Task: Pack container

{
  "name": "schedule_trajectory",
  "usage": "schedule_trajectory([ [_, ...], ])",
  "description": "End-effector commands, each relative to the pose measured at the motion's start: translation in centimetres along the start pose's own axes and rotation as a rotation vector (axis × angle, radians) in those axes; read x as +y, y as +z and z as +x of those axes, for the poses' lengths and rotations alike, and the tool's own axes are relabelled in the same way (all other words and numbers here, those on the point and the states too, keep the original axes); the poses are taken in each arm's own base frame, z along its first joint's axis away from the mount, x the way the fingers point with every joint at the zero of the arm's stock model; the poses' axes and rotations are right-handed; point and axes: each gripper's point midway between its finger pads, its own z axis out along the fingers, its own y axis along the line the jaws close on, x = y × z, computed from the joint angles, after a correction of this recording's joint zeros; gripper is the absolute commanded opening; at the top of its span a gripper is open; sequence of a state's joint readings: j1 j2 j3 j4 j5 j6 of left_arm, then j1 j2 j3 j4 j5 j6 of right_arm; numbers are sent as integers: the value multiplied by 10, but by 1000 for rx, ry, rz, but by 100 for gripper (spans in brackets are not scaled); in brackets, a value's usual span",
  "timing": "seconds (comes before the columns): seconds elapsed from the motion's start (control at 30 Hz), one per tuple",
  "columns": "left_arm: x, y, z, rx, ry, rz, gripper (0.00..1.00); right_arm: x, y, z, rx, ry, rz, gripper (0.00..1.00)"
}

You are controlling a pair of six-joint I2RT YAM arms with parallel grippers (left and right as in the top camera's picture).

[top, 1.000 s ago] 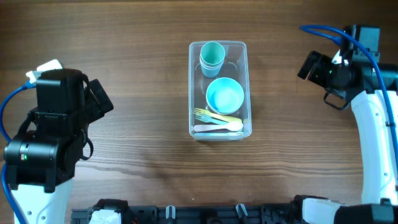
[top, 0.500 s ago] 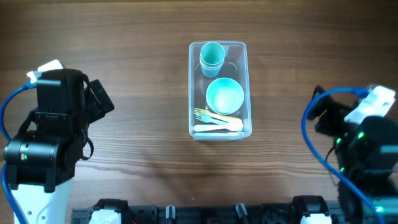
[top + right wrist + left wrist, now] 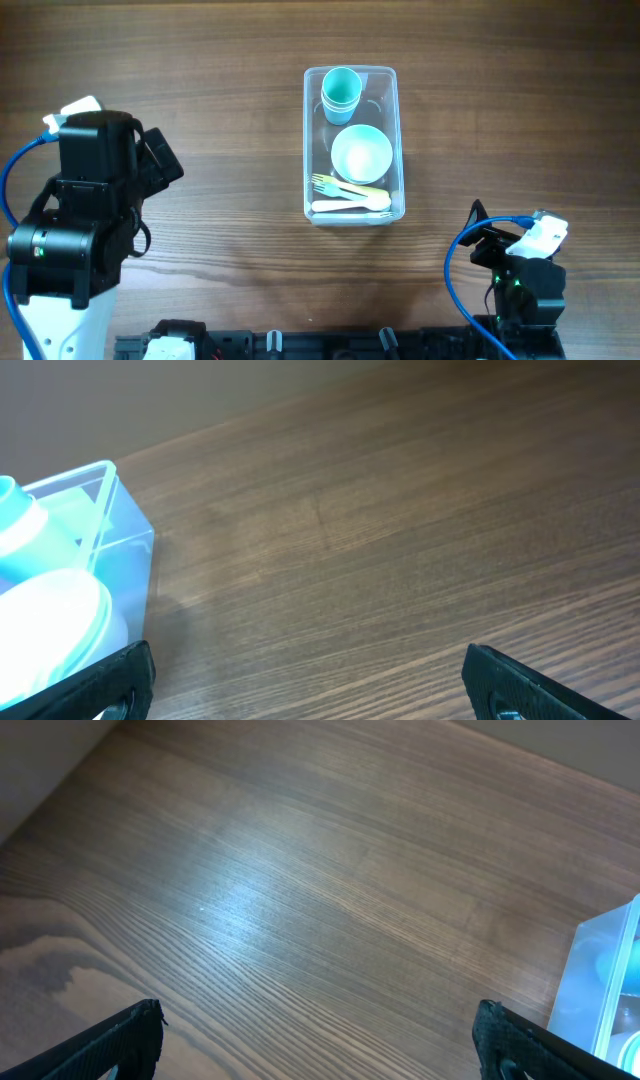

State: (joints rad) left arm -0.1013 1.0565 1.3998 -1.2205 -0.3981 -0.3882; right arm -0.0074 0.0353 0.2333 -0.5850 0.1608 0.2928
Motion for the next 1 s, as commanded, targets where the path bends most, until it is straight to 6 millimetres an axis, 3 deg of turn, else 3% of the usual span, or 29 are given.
schedule_trajectory([
  [0.0,2,0,-2,-5,-25,-3,100,-2,2,6,-2,0,-2,100],
  [0.17,2,0,-2,-5,-25,-3,100,-3,4,11,9,-2,2,100],
  [0.27,2,0,-2,-5,-25,-3,100,-5,10,26,46,-8,9,100],
  [0.57,0,-1,-1,-5,-20,2,100,-6,10,26,49,-8,10,100],
  [0.63,2,-10,-2,-30,-28,19,100,-6,10,26,49,-8,10,100],
  [0.73,29,-28,12,-51,-28,-15,100,-6,10,26,49,-8,10,100],
  [0.83,50,-24,46,3,-22,-58,100,-6,10,26,49,-8,10,100],
  [0.9,48,-17,44,-88,-62,-28,100,-6,10,26,49,-8,10,100],
  [0.97,31,-6,45,-191,-89,89,100,-6,10,26,49,-8,10,100],
])
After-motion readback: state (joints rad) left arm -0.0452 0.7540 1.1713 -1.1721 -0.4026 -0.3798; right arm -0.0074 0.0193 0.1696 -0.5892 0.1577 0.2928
